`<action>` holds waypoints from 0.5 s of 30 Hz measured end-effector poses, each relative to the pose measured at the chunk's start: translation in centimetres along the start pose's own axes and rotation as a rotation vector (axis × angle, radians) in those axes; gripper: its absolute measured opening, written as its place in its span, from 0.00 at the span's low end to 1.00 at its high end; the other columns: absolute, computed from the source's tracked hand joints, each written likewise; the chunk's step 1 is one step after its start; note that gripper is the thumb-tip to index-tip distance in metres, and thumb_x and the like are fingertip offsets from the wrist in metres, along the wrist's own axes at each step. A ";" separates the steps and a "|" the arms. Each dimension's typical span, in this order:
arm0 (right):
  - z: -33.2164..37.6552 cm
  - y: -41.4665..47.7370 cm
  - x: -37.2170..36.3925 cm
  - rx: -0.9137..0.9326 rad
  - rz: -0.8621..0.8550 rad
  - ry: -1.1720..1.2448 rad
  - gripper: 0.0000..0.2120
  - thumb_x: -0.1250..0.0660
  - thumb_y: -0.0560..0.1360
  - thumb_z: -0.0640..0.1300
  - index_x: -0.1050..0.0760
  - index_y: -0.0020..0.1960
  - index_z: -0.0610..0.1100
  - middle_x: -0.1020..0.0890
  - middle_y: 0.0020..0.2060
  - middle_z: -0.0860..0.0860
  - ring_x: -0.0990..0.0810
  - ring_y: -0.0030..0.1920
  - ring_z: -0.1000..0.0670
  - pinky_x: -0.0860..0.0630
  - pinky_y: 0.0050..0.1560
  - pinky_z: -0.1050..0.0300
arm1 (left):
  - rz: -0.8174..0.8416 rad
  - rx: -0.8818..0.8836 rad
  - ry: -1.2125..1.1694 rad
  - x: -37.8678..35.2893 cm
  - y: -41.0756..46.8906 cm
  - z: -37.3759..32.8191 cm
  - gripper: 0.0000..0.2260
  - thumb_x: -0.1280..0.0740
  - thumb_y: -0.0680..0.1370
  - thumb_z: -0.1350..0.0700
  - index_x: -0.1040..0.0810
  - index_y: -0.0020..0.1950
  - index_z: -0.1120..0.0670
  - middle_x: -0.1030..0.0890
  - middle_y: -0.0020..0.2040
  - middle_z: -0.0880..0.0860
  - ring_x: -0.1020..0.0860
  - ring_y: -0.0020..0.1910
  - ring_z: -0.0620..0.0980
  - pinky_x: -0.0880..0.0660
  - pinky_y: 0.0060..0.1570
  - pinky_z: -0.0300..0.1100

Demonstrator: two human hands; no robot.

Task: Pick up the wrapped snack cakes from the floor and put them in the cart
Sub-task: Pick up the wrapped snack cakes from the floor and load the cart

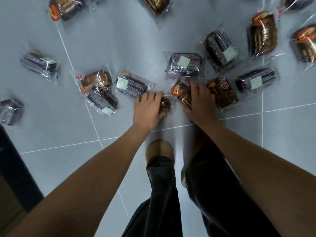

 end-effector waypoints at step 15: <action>1.2 -9.6 14.2 -0.189 -0.029 0.320 0.38 0.28 0.69 0.44 0.42 0.74 0.42 0.29 0.64 0.41 0.31 0.64 0.40 0.33 0.65 0.41 | 0.021 0.501 -0.652 13.0 -8.5 2.2 0.29 0.26 0.67 0.42 0.33 0.62 0.51 0.22 0.47 0.47 0.23 0.50 0.51 0.32 0.46 0.41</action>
Point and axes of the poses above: each hand's wrist, its own y-axis towards the middle knuckle, its own x-axis out of the back of the hand, z = x × y, the point moved 8 cm from there along y, towards the middle knuckle
